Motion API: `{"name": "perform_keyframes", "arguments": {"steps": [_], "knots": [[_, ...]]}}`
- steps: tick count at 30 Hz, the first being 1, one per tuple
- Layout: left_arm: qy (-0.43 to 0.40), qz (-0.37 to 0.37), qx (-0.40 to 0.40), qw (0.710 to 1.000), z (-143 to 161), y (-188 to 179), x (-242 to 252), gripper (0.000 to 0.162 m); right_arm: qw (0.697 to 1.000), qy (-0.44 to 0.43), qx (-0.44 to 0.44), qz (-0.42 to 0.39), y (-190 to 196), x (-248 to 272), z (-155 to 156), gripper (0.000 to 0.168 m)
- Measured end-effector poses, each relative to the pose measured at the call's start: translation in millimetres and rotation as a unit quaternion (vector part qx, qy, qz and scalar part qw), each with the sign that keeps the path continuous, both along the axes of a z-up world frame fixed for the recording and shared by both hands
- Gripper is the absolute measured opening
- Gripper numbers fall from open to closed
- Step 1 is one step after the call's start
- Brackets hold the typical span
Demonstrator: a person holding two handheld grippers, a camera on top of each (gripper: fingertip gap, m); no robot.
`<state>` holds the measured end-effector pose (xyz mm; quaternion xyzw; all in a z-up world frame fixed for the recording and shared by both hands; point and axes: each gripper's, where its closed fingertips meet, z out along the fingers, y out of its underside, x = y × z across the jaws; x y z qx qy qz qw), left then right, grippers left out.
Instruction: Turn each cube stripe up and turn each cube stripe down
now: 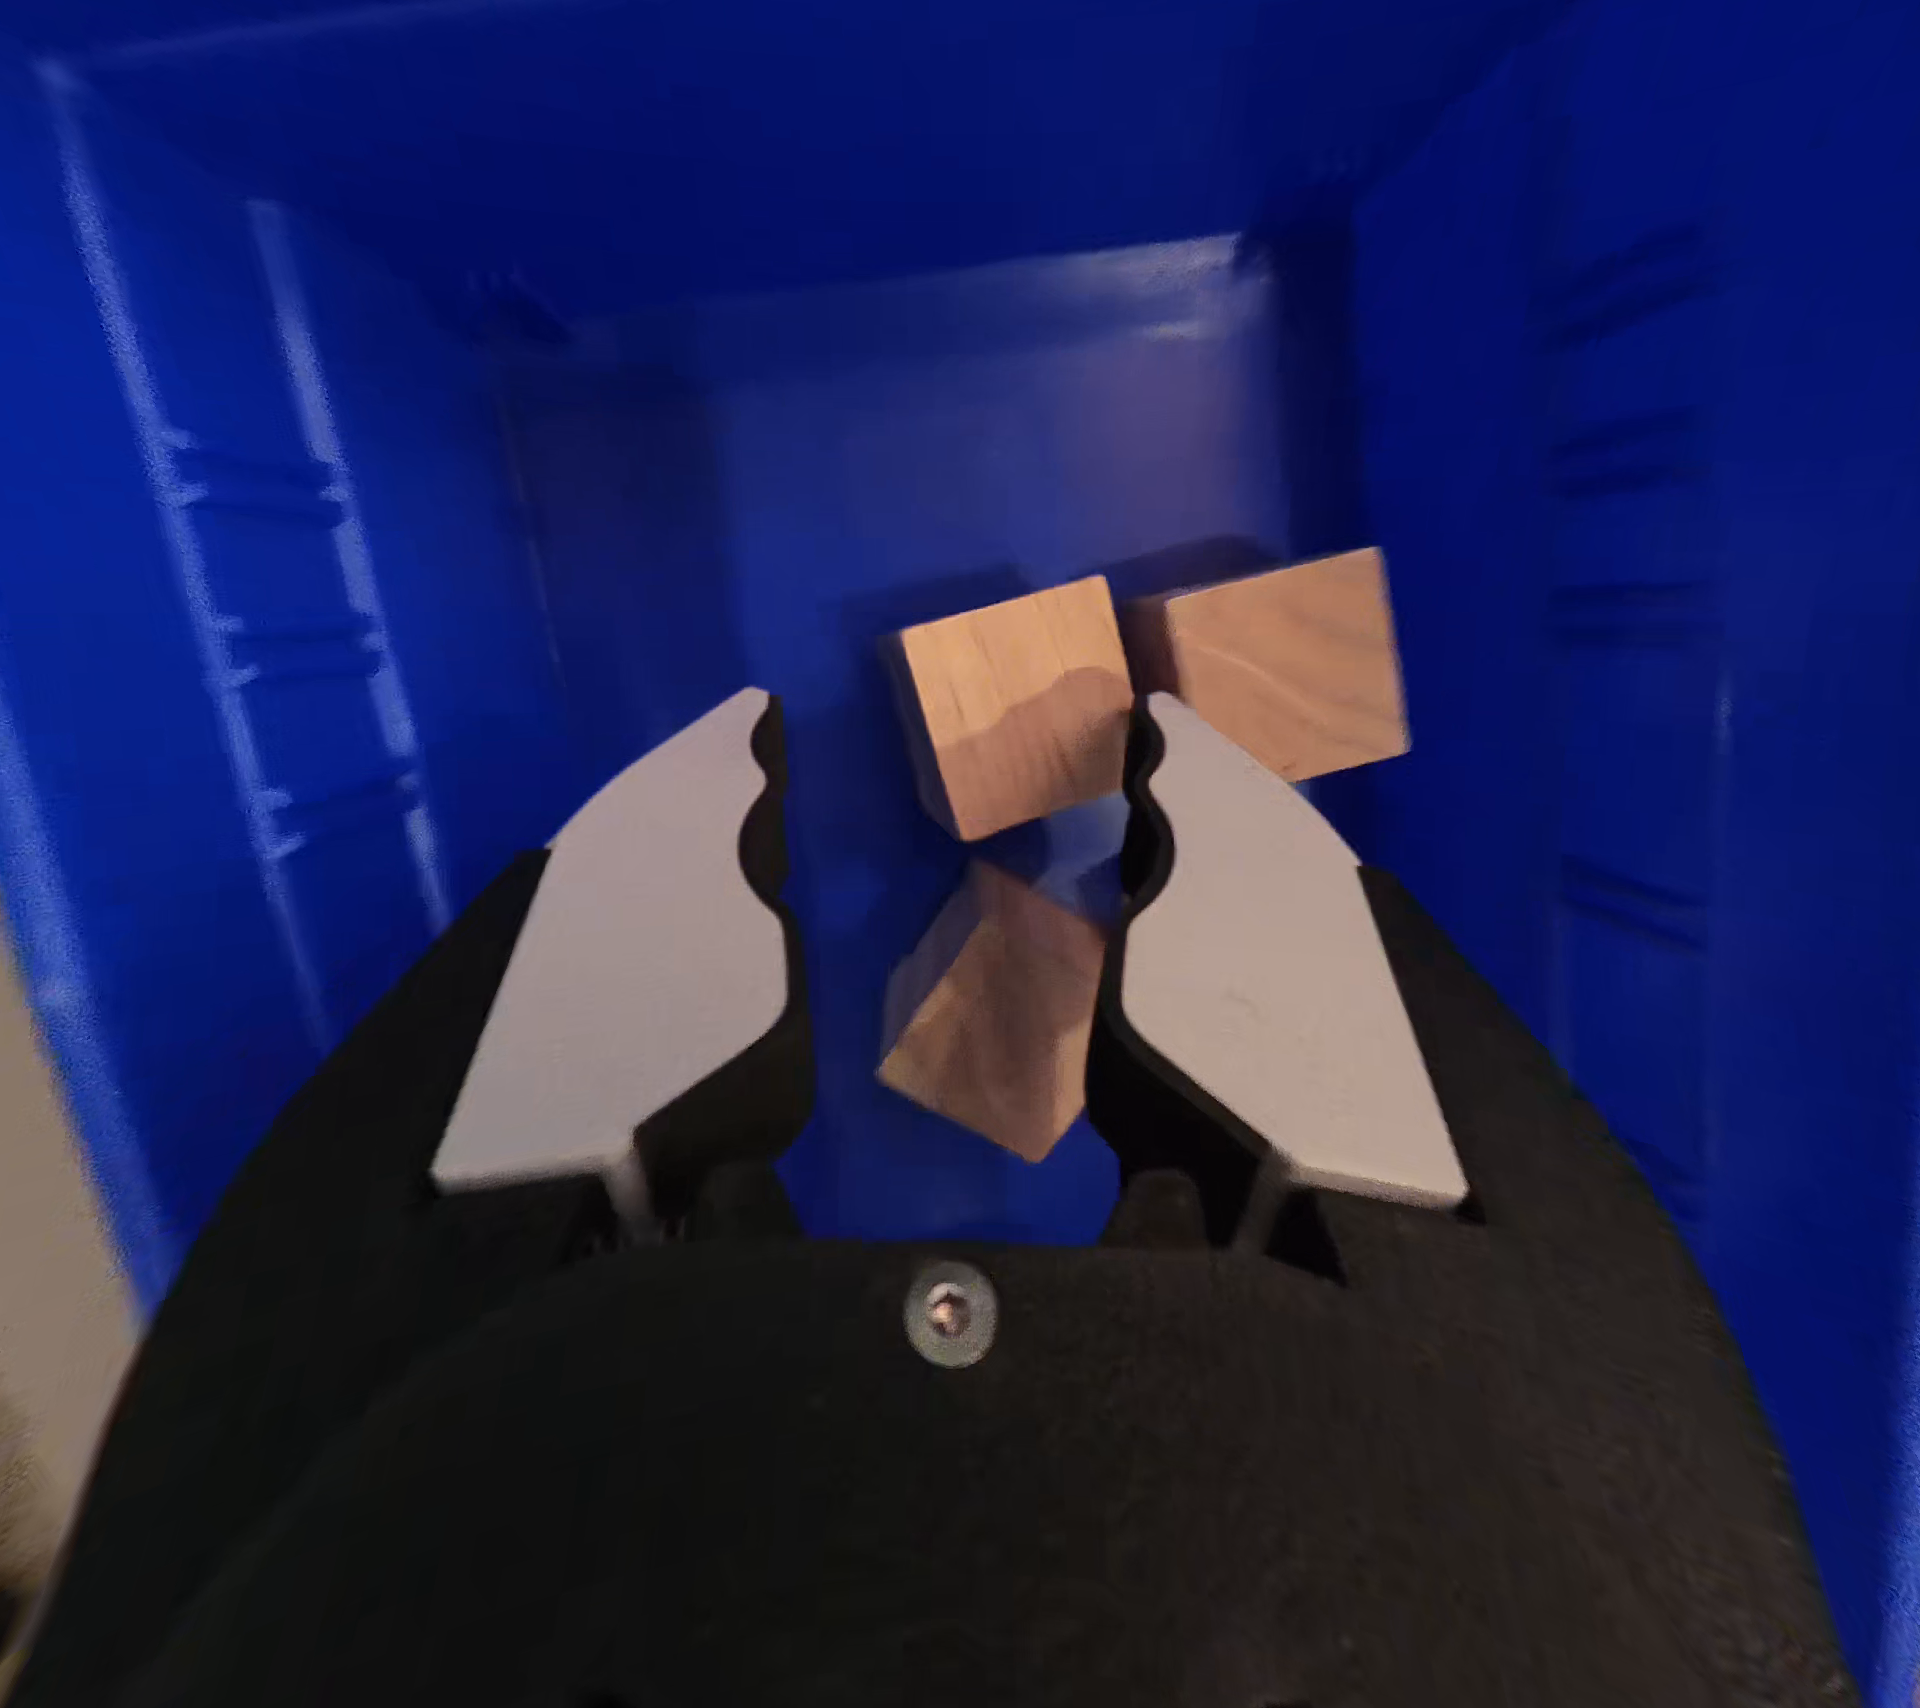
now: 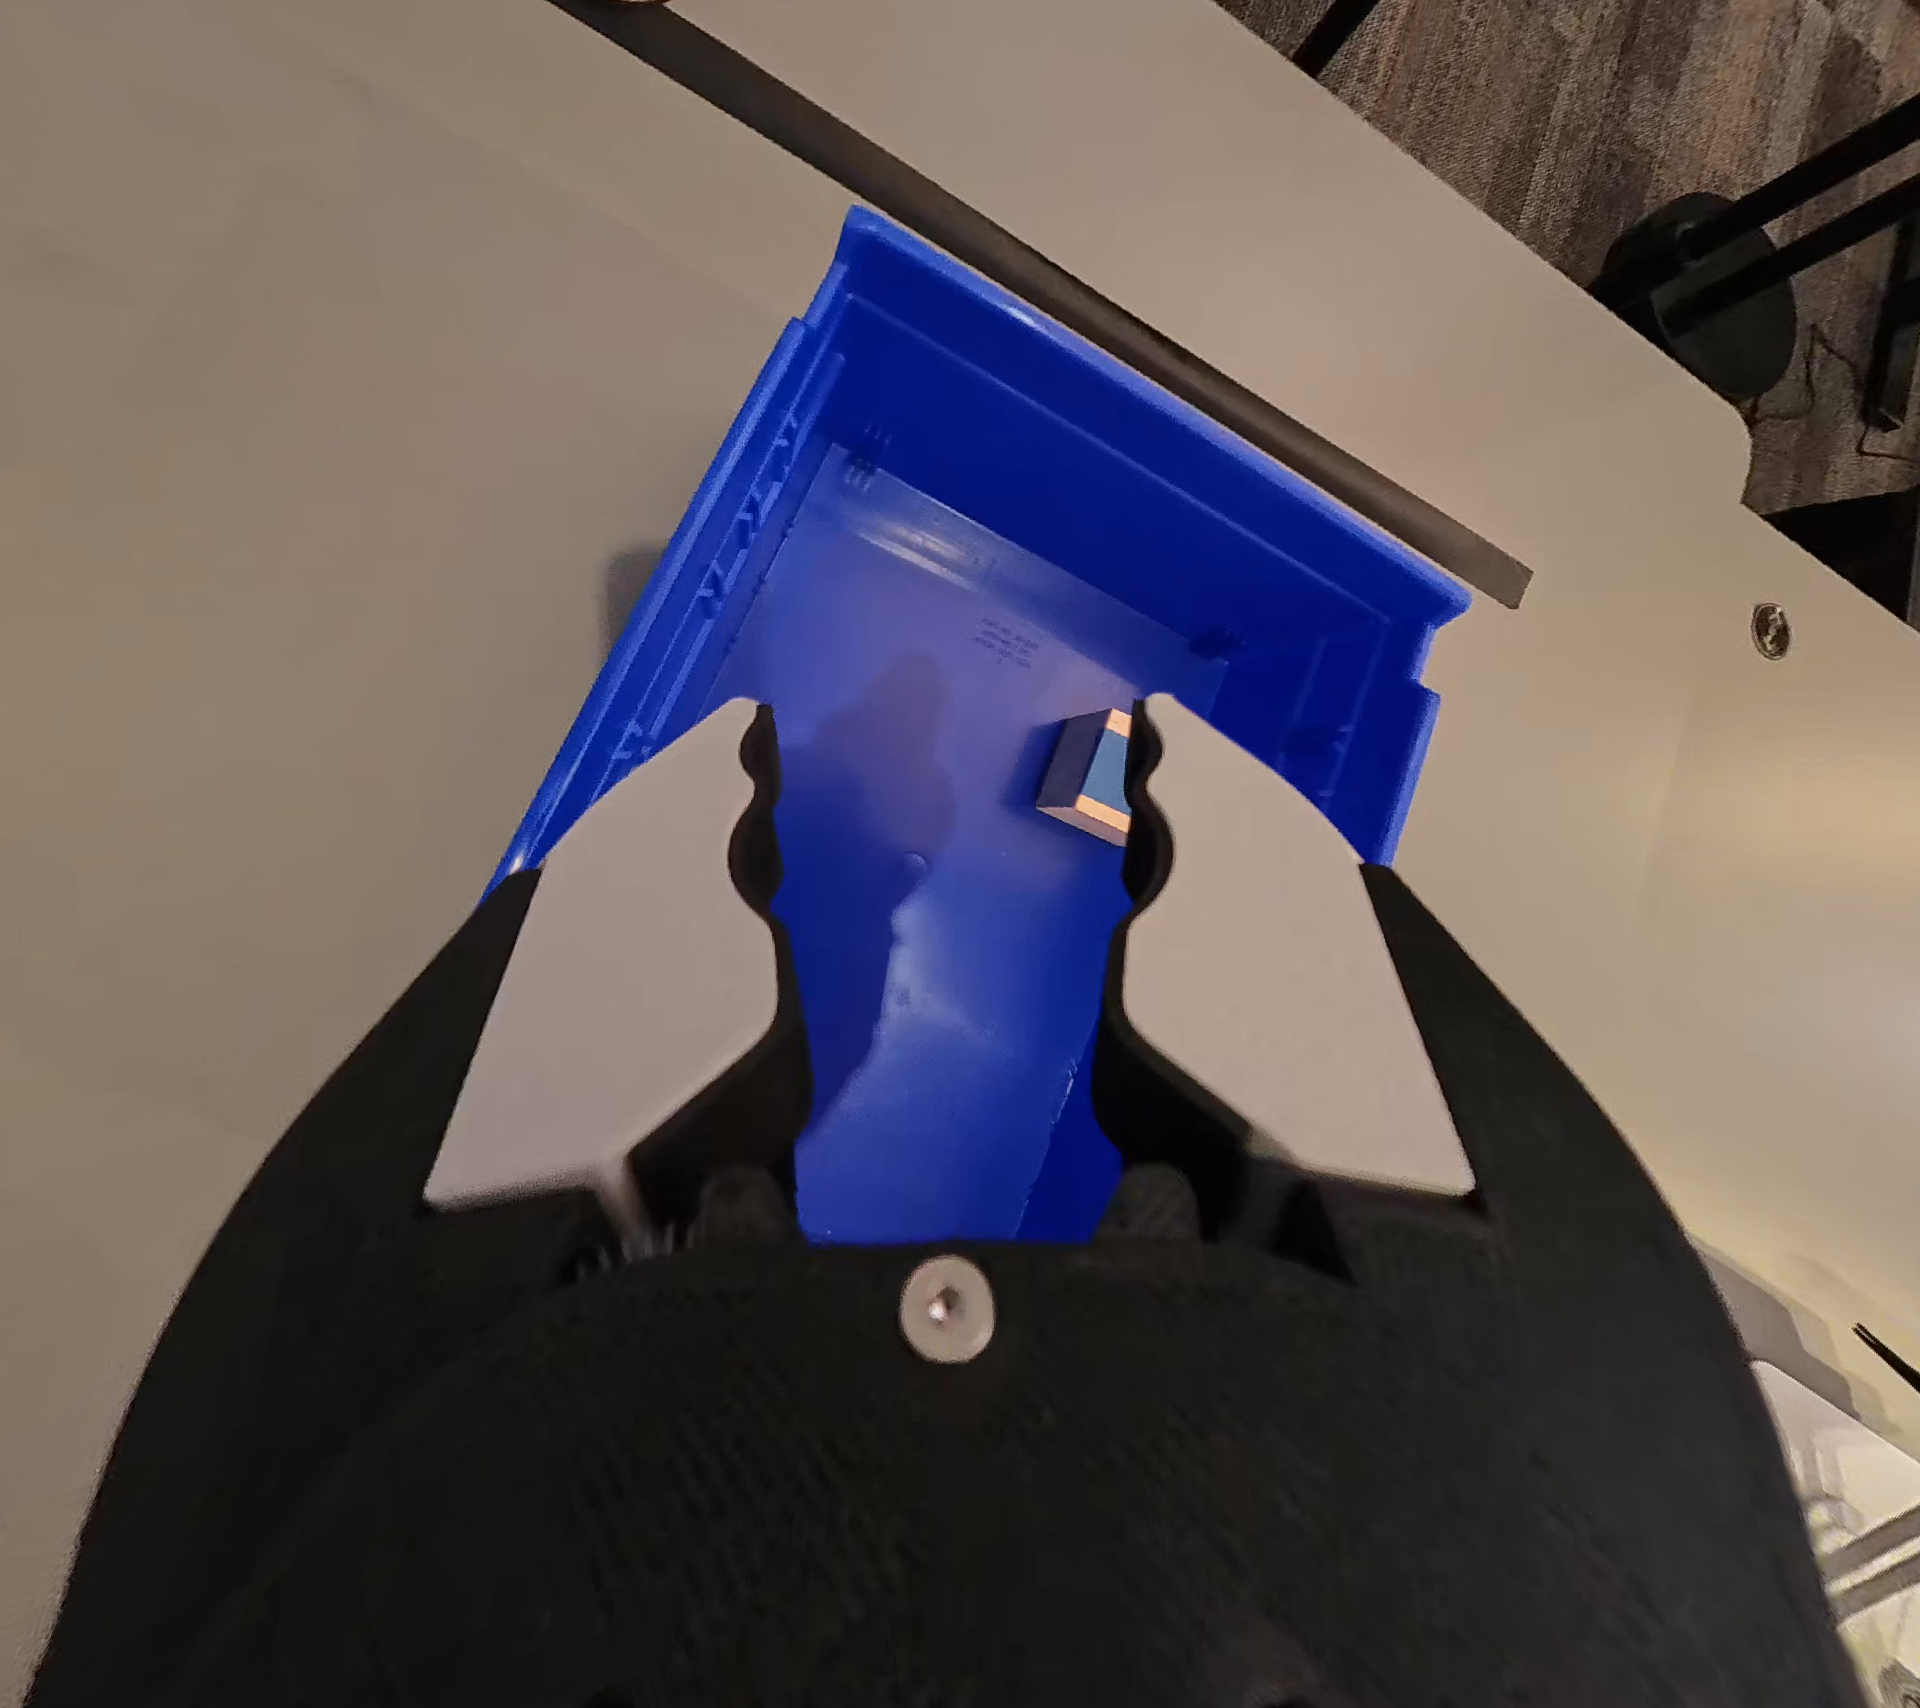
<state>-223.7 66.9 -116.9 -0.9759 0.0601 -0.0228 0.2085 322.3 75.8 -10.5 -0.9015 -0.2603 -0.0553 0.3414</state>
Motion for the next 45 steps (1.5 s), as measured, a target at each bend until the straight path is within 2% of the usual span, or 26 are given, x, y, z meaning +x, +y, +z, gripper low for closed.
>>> {"name": "perform_keyframes", "arguments": {"steps": [1,13,21,29,35,45], "knots": [[-0.019,0.003,0.001,1.0,0.0,1.2,4.7,0.062,1.0,-0.004,-0.003,0.001,0.0,-0.2,-1.6,0.066],[-0.003,0.022,-0.011,1.0,-1.0,0.1,6.7,0.06,0.999,-0.025,-0.019,0.016,-2.3,-8.1,-11.2,0.066],[-0.044,0.073,-0.008,0.996,0.2,-0.1,-2.9,0.057,0.998,-0.04,-0.033,0.023,-4.2,-11.8,-18.6,0.067],[-0.039,0.1,0.001,0.994,-1.1,4.2,-2.4,0.07,0.997,-0.055,-0.045,0.033,-6.7,-17.6,-25.9,0.067],[0.015,0.095,-0.022,0.995,-14.0,4.0,-1.4,0.065,0.995,-0.068,-0.054,0.039,-8.6,-19.7,-31.3,0.067],[0.013,0.08,-0.07,0.994,-27.1,-5.5,4.3,0.048,0.993,-0.087,-0.065,0.057,-12.2,-26.1,-37.9,0.067]]}}
